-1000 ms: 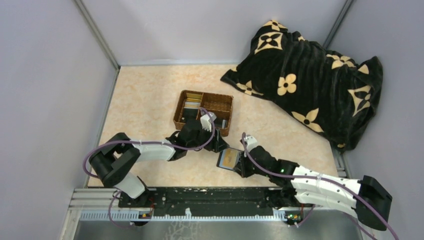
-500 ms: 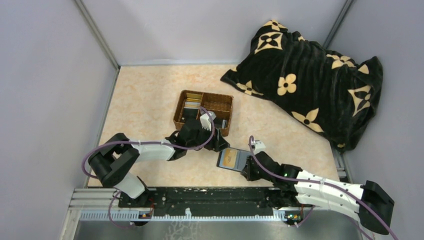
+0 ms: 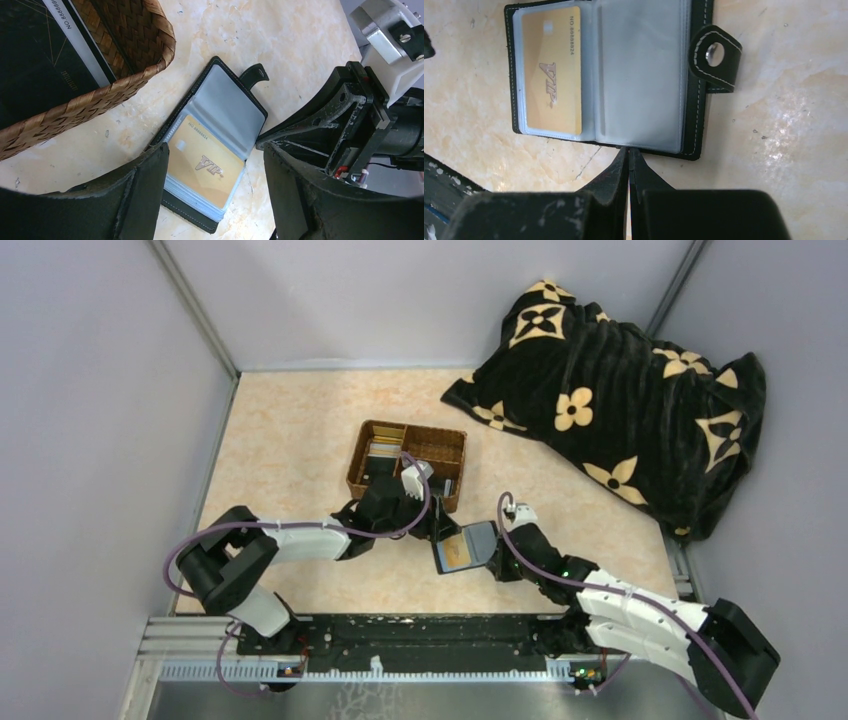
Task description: Take the credit cards out of the card holder
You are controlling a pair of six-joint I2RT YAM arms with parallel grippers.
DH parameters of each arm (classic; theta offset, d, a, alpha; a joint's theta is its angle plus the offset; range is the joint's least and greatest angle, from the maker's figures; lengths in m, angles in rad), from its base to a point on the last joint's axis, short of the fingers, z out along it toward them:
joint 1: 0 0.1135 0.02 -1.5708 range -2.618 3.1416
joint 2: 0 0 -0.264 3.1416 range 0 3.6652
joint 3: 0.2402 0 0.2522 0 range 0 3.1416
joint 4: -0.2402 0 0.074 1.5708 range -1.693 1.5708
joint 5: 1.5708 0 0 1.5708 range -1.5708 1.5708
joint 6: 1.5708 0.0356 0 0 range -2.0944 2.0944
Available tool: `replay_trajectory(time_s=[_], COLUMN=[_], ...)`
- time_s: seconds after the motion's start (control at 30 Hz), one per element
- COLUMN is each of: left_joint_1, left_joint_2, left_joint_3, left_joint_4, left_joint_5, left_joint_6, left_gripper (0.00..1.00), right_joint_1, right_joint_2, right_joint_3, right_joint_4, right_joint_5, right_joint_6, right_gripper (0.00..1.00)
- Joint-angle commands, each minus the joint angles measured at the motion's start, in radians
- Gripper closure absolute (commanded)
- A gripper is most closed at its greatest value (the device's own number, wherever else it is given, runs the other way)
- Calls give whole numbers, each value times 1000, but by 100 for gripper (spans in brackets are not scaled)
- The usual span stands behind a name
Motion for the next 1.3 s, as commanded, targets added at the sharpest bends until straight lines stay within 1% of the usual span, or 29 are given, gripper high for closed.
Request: replay_trajectory(time_s=[0.0,0.13,0.23,0.27,0.3,0.33,0.4,0.43,0.5,0.57,0.7,0.77,0.87,0.93,1.0,1.13,1.27], left_joint_1=[4,11,34,51,71,92,122,128,129,128,128,127,127,127,127,122,115], left_joint_2=[-25,-39,-29,-13,6,30,71,85,106,123,164,178,184,189,203,258,301], left_joint_3=[12,-11,-59,-82,-111,-138,-204,-227,-258,-283,-308,-324,-331,-326,-322,-314,-314], left_joint_4=[0,26,103,156,244,302,515,575,626,670,771,827,855,848,847,869,852], left_joint_5=[18,49,121,160,224,259,330,340,324,313,317,311,304,305,306,302,281], left_joint_6=[3,-18,-87,-116,-154,-196,-285,-317,-338,-348,-386,-406,-418,-419,-418,-417,-392], left_gripper=[25,26,25,25,25,25,26,27,28,28,29,29,29,29,30,30,30], right_joint_1=[-14,-15,-32,-54,-89,-138,-238,-282,-324,-327,-328,-327,-327,-327,-327,-326,-326], right_joint_2=[-22,-98,-90,-71,-47,-23,6,14,44,95,193,222,245,267,297,344,369], right_joint_3=[51,89,121,124,126,128,121,111,119,148,163,149,129,118,109,81,67], right_joint_4=[33,42,61,82,113,129,204,246,276,274,339,374,385,394,417,494,518], right_joint_5=[-74,-132,-170,-197,-252,-314,-421,-466,-501,-503,-567,-580,-559,-555,-571,-588,-582], right_joint_6=[-91,-128,-162,-174,-182,-184,-165,-156,-159,-187,-182,-172,-175,-176,-172,-147,-149], right_gripper=[100,100,100,100,100,100,95,92,87,82,77,76,75,70,68,67,66])
